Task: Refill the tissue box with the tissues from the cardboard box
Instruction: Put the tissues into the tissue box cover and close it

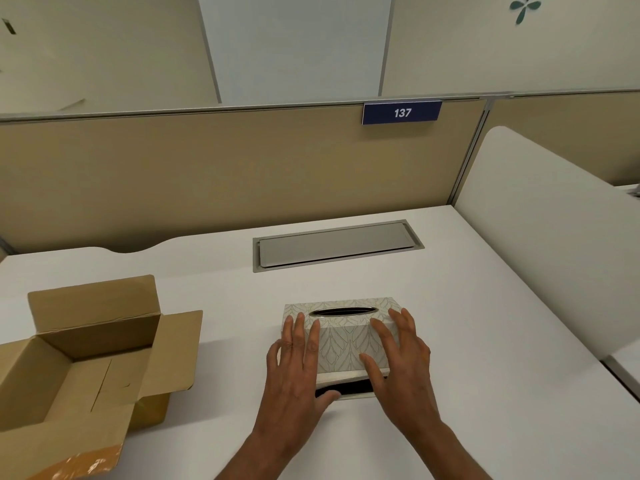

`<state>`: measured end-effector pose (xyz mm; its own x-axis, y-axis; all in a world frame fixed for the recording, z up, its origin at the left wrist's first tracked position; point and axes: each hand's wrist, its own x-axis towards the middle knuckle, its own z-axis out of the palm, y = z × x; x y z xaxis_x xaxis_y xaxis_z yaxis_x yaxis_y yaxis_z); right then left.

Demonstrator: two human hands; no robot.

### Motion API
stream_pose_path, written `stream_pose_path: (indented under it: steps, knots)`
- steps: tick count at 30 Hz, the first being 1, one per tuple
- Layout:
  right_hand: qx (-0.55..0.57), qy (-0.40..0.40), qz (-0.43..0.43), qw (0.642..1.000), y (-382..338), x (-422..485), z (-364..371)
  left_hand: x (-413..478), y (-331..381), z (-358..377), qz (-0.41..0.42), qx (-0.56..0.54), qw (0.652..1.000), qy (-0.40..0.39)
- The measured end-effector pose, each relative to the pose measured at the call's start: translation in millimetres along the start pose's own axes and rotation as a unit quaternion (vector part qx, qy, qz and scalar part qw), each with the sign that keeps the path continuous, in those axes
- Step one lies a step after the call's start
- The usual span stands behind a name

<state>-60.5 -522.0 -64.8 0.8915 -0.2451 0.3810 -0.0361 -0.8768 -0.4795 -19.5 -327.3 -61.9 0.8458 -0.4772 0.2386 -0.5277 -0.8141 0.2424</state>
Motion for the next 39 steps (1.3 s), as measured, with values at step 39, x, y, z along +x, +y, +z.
stream_pose_path:
  steps: [39]
  knots:
    - [-0.039, 0.007, -0.022, 0.999, 15, -36, 6, -10, -13, 15, 0.042, 0.099, 0.993, -0.04]
